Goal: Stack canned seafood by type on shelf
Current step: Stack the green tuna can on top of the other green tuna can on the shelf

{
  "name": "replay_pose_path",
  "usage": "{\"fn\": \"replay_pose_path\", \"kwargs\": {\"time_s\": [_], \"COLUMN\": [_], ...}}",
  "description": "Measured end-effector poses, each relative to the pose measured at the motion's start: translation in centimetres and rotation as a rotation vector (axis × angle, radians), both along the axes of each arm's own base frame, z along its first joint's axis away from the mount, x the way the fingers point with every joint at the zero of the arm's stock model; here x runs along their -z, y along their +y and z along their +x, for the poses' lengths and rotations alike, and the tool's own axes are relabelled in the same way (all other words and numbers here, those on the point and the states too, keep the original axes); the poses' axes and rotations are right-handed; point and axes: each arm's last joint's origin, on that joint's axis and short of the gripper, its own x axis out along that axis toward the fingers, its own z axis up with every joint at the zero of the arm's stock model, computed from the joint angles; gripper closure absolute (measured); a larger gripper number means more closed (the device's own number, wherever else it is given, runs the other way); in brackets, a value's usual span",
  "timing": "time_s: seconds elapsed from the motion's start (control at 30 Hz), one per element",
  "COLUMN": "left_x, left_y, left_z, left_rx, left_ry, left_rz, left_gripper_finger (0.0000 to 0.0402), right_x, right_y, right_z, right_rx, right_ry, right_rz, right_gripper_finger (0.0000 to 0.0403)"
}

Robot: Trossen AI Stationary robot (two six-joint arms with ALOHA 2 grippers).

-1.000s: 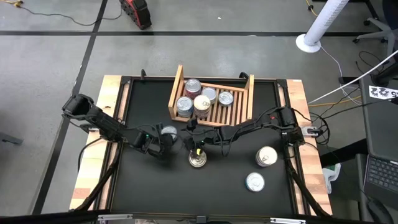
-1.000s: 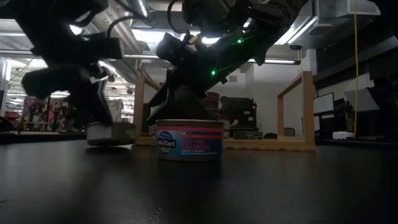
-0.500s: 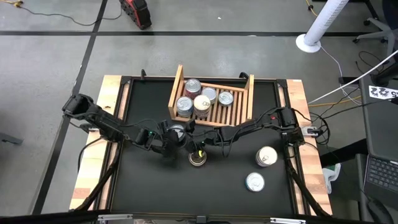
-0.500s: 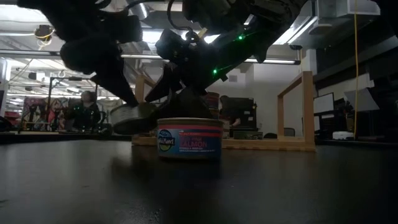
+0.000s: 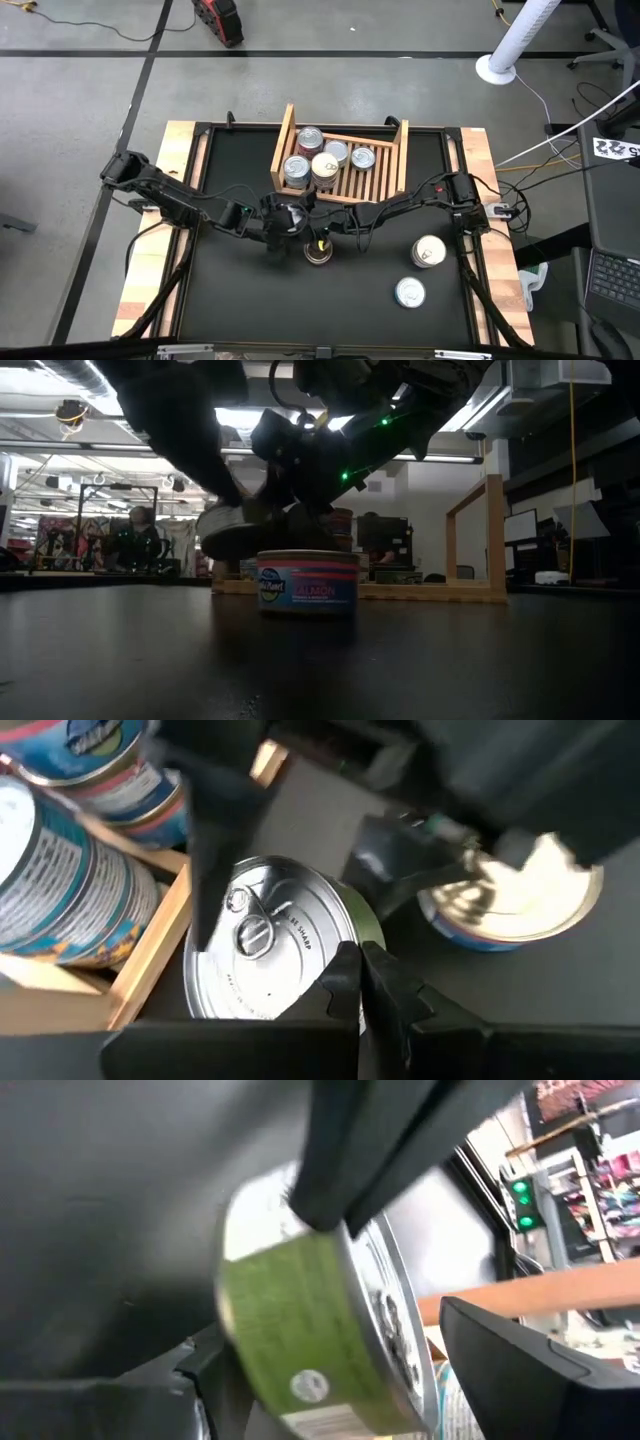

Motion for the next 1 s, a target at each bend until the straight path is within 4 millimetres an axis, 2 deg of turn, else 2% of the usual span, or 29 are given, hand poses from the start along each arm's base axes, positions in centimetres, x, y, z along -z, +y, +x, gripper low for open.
{"fn": "replay_pose_path", "kwargs": {"time_s": [0.17, 0.27, 0.6, 0.73, 1.0], "left_x": [-0.6, -0.6, -0.7, -0.7, -1.0], "left_y": [-0.2, -0.2, 0.0, 0.0, -0.2], "left_z": [0.3, 0.3, 0.2, 0.2, 0.3], "left_rx": [0.031, 0.034, 0.06, 0.059, 0.096], "left_ry": [-0.008, -0.003, 0.014, 0.008, 0.001], "left_rz": [-0.012, -0.013, 0.039, 0.046, 0.037], "left_gripper_finger": [0.0401, 0.0401, 0.0396, 0.0376, 0.0293], "right_x": [0.0, 0.0, 0.1, -0.1, -1.7], "right_y": [0.0, 0.0, 0.1, 0.4, 1.6], "right_z": [0.0, 0.0, -0.1, -0.2, -0.5], "right_rx": [0.015, 0.016, 0.004, -0.008, 0.0], "right_ry": [-0.002, -0.002, 0.014, 0.014, 0.096], "right_rz": [-0.006, -0.006, -0.006, 0.001, -0.025], "right_gripper_finger": [0.0113, 0.0128, 0.0248, 0.0274, 0.027]}}
